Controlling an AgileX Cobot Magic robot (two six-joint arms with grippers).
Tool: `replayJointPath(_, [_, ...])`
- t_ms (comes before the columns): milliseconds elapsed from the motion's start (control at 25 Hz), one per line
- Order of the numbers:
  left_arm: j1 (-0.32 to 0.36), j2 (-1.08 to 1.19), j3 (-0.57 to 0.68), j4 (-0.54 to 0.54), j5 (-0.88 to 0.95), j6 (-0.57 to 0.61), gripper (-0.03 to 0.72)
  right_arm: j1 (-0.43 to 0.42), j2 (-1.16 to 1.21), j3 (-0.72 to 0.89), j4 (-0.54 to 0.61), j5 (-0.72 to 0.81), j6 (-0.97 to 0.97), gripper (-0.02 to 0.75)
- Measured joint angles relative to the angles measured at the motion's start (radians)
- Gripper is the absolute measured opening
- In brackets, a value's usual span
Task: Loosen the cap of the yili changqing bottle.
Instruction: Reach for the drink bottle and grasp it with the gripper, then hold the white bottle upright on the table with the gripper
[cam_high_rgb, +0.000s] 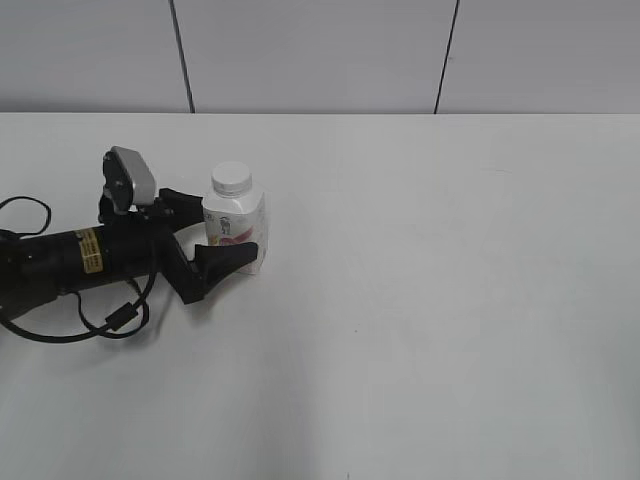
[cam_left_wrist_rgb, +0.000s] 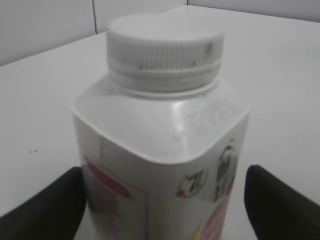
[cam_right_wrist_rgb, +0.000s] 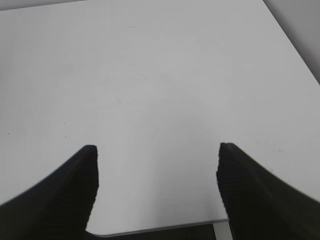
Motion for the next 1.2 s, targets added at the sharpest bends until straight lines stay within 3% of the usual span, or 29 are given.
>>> replayJointPath(200, [-0.029, 0.030, -0.033, -0.028, 0.000, 0.000, 0.587, 0.000, 0.000, 0.000, 0.000, 0.000, 0.000, 0.583])
replayJointPath(440, [-0.033, 0.030, -0.031, -0.050, 0.000, 0.000, 0.515, 0.000, 0.000, 0.000, 0.000, 0.000, 0.000, 0.583])
replayJointPath(600, [-0.033, 0.030, -0.007, -0.047, -0.015, 0.003, 0.505, 0.000, 0.000, 0.000, 0.000, 0.000, 0.000, 0.583])
replayJointPath(920, [-0.032, 0.030, -0.002, 0.082, -0.035, 0.004, 0.505, 0.000, 0.013, -0.003, 0.004, 0.000, 0.000, 0.583])
replayJointPath(1200, [-0.032, 0.030, -0.002, 0.159, -0.046, 0.002, 0.503, 0.000, 0.277, -0.122, 0.004, 0.003, -0.002, 0.583])
